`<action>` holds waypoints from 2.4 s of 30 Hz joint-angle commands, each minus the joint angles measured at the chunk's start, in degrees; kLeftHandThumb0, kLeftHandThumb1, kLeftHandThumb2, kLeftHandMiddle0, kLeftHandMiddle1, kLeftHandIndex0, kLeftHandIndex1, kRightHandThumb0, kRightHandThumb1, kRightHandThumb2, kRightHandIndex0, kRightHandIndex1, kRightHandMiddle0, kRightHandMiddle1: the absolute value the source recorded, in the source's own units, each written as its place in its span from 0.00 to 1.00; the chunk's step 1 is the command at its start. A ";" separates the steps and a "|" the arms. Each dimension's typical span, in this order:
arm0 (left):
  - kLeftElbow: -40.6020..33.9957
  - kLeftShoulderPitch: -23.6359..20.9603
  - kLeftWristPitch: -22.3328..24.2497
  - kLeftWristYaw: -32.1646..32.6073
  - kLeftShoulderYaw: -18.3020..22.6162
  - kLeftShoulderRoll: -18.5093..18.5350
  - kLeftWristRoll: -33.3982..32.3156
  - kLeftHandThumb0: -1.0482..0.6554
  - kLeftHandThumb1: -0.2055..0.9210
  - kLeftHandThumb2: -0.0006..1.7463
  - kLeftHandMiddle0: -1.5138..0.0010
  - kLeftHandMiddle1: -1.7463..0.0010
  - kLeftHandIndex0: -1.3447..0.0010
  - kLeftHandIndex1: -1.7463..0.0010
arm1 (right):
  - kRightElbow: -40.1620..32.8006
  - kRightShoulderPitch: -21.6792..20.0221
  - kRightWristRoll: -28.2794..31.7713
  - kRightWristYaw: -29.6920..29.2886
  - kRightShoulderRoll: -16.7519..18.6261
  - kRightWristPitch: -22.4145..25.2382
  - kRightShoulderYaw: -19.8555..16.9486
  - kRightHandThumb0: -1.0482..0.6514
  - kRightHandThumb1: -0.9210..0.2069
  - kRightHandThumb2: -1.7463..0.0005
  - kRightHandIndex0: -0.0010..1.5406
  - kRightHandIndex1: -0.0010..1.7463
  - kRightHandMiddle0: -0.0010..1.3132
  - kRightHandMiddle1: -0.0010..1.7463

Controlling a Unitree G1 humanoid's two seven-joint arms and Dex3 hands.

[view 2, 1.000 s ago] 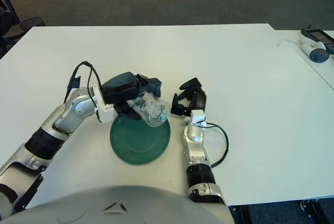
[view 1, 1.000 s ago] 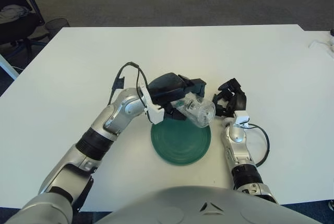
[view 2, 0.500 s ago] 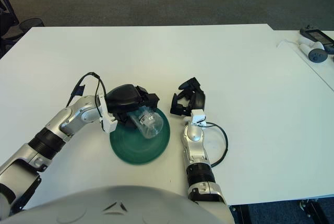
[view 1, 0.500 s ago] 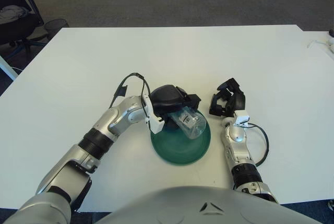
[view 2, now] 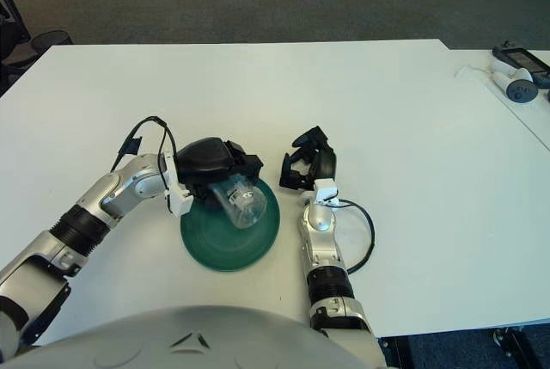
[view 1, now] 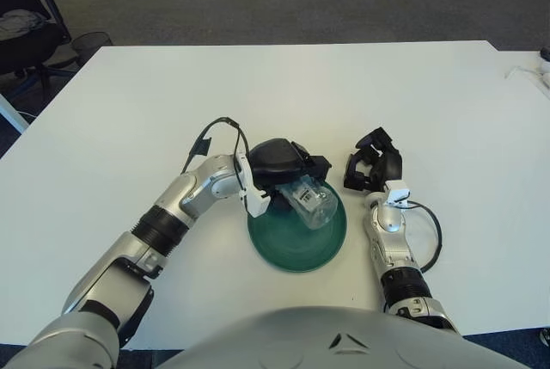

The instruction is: Put the bottle into the plate.

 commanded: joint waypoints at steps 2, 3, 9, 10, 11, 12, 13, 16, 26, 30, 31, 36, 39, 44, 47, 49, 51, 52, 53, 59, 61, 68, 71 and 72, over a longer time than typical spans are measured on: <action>0.34 -1.22 -1.15 -1.78 -0.48 0.80 -1.16 0.30 0.30 0.88 0.21 0.00 0.44 0.00 | 5.80 4.14 0.61 -0.60 -0.13 1.12 -1.21 0.62 0.78 0.08 0.55 0.94 0.45 1.00; 0.30 -1.32 -1.74 -1.93 -0.52 0.99 -1.32 0.30 0.30 0.88 0.21 0.00 0.44 0.00 | 5.84 4.14 0.50 -0.66 -0.18 1.25 -1.18 0.62 0.78 0.08 0.55 0.94 0.45 1.00; -2.14 -1.51 -5.14 -2.76 0.07 2.91 -1.99 0.29 0.30 0.89 0.21 0.00 0.43 0.00 | 5.77 4.37 1.09 0.43 -0.28 1.54 -1.18 0.62 0.77 0.09 0.55 0.94 0.45 1.00; -2.32 -1.52 -5.42 -2.82 0.17 3.04 -2.07 0.29 0.30 0.89 0.21 0.00 0.43 0.00 | 5.77 4.39 1.17 0.54 -0.27 1.52 -1.21 0.62 0.77 0.09 0.55 0.94 0.45 1.00; -1.86 -1.87 -6.95 -1.78 0.24 3.08 -1.45 0.29 0.29 0.89 0.20 0.00 0.43 0.00 | 5.96 4.30 1.41 0.82 -0.23 1.32 -1.29 0.62 0.77 0.09 0.55 0.94 0.45 1.00; -1.51 -2.13 -8.07 -1.01 0.28 3.11 -0.99 0.29 0.29 0.89 0.21 0.00 0.43 0.00 | 6.10 4.24 1.58 1.03 -0.21 1.18 -1.36 0.62 0.77 0.09 0.55 0.94 0.45 1.00; -1.15 -2.43 -9.44 0.19 0.44 3.12 -0.10 0.29 0.29 0.89 0.21 0.00 0.42 0.00 | 6.22 4.19 1.70 1.22 -0.19 1.00 -1.43 0.62 0.77 0.09 0.55 0.94 0.45 1.00; -1.13 -3.15 -11.86 2.92 1.29 3.37 2.53 0.29 0.28 0.90 0.21 0.00 0.42 0.00 | 6.31 4.16 1.45 1.10 -0.12 0.78 -1.53 0.62 0.77 0.09 0.55 0.94 0.45 1.00; -1.15 -7.86 -17.97 -4.59 -0.19 10.60 -0.50 0.15 0.78 0.31 0.89 0.03 0.87 0.15 | 6.46 3.99 0.36 0.06 -0.19 1.31 -1.45 0.62 0.78 0.08 0.56 0.93 0.46 1.00; -1.29 -9.87 -18.83 -7.12 -0.74 11.49 -0.88 0.04 0.93 0.14 0.97 0.45 0.97 0.45 | 6.24 4.12 0.43 -0.12 -0.02 1.07 -1.39 0.62 0.78 0.09 0.56 0.93 0.45 1.00; -1.80 -10.55 -18.95 -7.44 -0.44 11.71 -0.67 0.03 0.96 0.11 0.98 0.53 0.98 0.50 | 6.18 4.16 0.51 -0.07 0.04 1.04 -1.38 0.62 0.78 0.09 0.56 0.93 0.45 1.00; -3.89 -11.57 -20.98 -6.01 1.36 12.27 3.07 0.02 0.99 0.17 1.00 0.92 1.00 0.90 | 5.37 4.26 0.58 -0.48 0.35 0.89 -1.56 0.62 0.75 0.10 0.53 0.95 0.44 1.00; -5.64 -10.91 -20.69 -5.14 2.66 12.49 5.46 0.03 1.00 0.20 1.00 0.97 1.00 0.97 | 2.58 4.61 -1.48 -2.94 1.16 1.41 -0.86 0.61 0.75 0.09 0.51 0.98 0.44 1.00; -8.21 -9.80 -20.23 -4.03 4.05 12.58 8.21 0.04 1.00 0.20 1.00 1.00 1.00 1.00 | -2.42 6.52 -4.21 -5.45 2.02 5.17 0.59 0.61 0.79 0.06 0.52 1.00 0.47 1.00; -8.71 -9.46 -20.21 -3.31 4.38 12.42 9.34 0.04 1.00 0.19 1.00 1.00 1.00 1.00 | -3.30 6.77 -4.35 -6.02 1.86 7.44 0.89 0.61 0.80 0.05 0.53 1.00 0.48 0.99; -9.05 -9.18 -20.03 -2.90 4.60 12.29 9.89 0.04 1.00 0.19 1.00 1.00 1.00 1.00 | -4.22 7.05 -4.58 -6.57 1.99 8.85 1.11 0.61 0.81 0.05 0.53 1.00 0.49 0.99; -9.37 -8.93 -19.81 -2.54 4.76 12.20 10.35 0.04 1.00 0.19 1.00 1.00 1.00 1.00 | -5.10 7.32 -4.80 -7.09 2.13 10.05 1.33 0.61 0.81 0.05 0.53 1.00 0.49 0.99; -9.41 -8.89 -19.73 -2.41 4.82 12.17 10.48 0.04 1.00 0.19 1.00 1.00 1.00 1.00 | -5.39 7.42 -4.84 -7.33 2.16 10.43 1.42 0.61 0.81 0.05 0.53 1.00 0.49 0.99; -9.44 -8.86 -19.67 -2.30 4.86 12.16 10.58 0.04 1.00 0.19 1.00 1.00 1.00 1.00 | -5.63 7.50 -4.85 -7.50 2.16 10.74 1.51 0.61 0.81 0.05 0.53 1.00 0.49 0.99; -9.61 -8.67 -19.02 -2.32 4.89 12.27 10.47 0.03 1.00 0.18 1.00 1.00 1.00 1.00 | -6.40 7.74 -4.96 -8.49 2.12 12.08 1.88 0.61 0.81 0.04 0.53 1.00 0.50 0.99; -9.55 -8.65 -18.83 -2.45 4.87 12.37 10.22 0.03 1.00 0.17 1.00 1.00 1.00 1.00 | -6.38 7.72 -5.04 -8.72 2.08 12.21 2.02 0.61 0.81 0.04 0.53 1.00 0.50 0.99; -9.36 -8.56 -18.26 -2.64 5.04 12.71 8.89 0.02 1.00 0.17 1.00 1.00 1.00 1.00 | -3.60 6.98 -4.94 -8.88 0.98 10.30 2.10 0.61 0.82 0.04 0.53 1.00 0.50 0.99; -8.44 -8.71 -18.30 -2.04 5.79 12.99 7.18 0.01 1.00 0.22 1.00 1.00 1.00 1.00 | -0.61 6.07 -4.74 -8.72 0.32 8.61 1.75 0.61 0.78 0.06 0.52 1.00 0.46 1.00; -8.10 -8.85 -18.37 -1.94 5.96 13.06 6.66 0.01 1.00 0.23 1.00 1.00 1.00 1.00 | -0.70 6.04 -4.88 -8.87 0.47 8.64 1.83 0.62 0.78 0.07 0.52 1.00 0.46 1.00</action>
